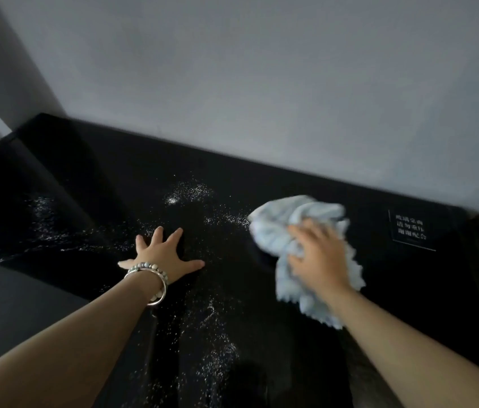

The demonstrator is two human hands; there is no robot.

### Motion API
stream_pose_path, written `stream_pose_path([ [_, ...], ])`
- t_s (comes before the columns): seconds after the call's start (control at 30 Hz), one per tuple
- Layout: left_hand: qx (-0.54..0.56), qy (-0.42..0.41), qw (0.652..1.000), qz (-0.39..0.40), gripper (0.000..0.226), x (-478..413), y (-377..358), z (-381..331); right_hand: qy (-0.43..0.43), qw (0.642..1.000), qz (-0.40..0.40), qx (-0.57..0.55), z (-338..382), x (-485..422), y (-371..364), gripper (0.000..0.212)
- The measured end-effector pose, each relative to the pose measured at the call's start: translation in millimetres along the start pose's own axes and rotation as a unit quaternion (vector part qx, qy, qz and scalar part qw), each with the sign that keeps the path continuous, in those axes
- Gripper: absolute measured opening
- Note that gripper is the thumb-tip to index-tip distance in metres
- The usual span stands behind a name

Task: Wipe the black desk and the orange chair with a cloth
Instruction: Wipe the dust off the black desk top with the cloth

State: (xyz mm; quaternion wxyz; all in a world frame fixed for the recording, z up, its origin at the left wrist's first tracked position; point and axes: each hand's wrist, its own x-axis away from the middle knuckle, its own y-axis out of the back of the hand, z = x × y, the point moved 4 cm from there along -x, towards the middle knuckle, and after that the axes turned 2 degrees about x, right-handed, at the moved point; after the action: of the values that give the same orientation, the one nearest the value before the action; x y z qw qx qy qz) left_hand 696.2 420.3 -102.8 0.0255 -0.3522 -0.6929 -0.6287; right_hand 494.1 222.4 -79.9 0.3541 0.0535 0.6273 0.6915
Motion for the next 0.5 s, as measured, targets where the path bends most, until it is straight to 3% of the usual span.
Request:
stream_pose_path([
  [0.03,-0.007,0.000,1.000,0.004,0.098,1.8,1.1,-1.0,-0.115,0.993,0.014,0.034,-27.8,-12.1,1.7,0.047],
  [0.1,-0.016,0.002,1.000,0.006,0.097,3.3,2.6,-3.1,-0.366,0.920,0.135,0.047,-72.4,-25.9,0.6,0.057],
  [0.13,-0.019,0.002,1.000,0.008,0.097,2.9,2.9,-3.6,-0.428,0.885,0.176,0.046,-79.6,-29.4,-1.2,0.061],
  [0.17,-0.021,0.001,1.000,0.009,0.097,3.1,3.4,-4.5,-0.437,0.876,0.196,0.062,-77.7,-32.6,-4.2,0.061],
  [0.27,-0.021,0.004,1.000,0.010,0.097,1.9,2.4,-3.9,-0.307,0.929,0.192,0.075,-28.8,-40.0,-20.5,0.054],
  [0.33,-0.023,0.006,1.000,0.005,0.097,1.5,1.5,-2.5,-0.142,0.975,0.169,0.034,22.0,-36.6,-32.3,0.047],
  [0.4,-0.023,0.005,1.000,0.000,0.096,2.2,0.8,-2.1,0.011,0.984,0.172,-0.052,58.7,-30.4,-35.4,0.042],
  [0.47,-0.022,0.003,1.000,0.001,0.097,2.1,1.3,-2.2,0.051,0.988,0.108,-0.097,56.6,-38.0,-27.3,0.039],
  [0.5,-0.023,0.003,1.000,0.004,0.097,2.1,1.9,-2.3,0.017,0.994,0.060,-0.086,40.6,-44.6,-23.7,0.038],
])
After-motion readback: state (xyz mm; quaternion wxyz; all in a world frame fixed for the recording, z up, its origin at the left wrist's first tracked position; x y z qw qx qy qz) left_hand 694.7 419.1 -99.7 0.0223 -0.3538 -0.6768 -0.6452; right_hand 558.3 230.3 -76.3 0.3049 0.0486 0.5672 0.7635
